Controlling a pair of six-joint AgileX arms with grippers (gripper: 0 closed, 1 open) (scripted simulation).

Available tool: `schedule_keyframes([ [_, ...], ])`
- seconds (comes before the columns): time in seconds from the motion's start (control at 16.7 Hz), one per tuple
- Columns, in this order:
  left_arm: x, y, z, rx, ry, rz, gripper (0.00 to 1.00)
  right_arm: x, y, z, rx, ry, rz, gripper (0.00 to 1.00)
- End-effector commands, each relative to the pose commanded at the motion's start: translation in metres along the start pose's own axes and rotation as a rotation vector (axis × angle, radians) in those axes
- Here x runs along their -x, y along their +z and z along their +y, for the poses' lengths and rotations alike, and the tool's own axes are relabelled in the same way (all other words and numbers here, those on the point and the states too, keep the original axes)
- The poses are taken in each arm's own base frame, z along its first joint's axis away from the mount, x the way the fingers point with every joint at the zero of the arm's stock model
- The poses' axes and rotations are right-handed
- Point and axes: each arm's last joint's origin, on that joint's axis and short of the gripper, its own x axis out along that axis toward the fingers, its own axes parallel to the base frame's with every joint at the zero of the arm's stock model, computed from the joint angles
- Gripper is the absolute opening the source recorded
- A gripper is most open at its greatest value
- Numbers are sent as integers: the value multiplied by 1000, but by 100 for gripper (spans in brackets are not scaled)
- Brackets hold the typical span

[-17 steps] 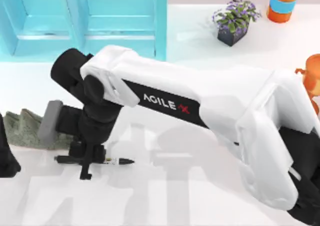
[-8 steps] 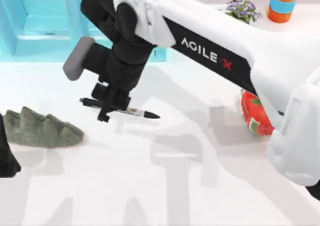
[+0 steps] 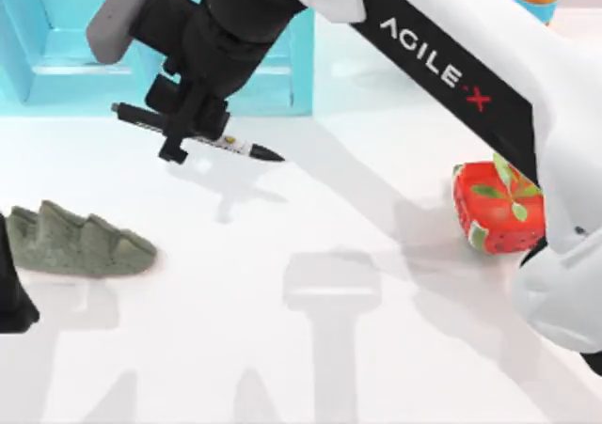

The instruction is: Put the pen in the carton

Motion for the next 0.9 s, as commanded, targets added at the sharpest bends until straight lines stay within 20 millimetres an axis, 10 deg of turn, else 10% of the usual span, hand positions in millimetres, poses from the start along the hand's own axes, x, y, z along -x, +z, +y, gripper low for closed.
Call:
schedule_keyframes([
  [0.24,0,0,0,0,0,0,100,5,13,21,88,38,-45,0],
  [0.66,0,0,0,0,0,0,100,-86,2,48,150,201,139,0],
  [0.9,0,0,0,0,0,0,100,-93,-1,49,148,212,158,0],
])
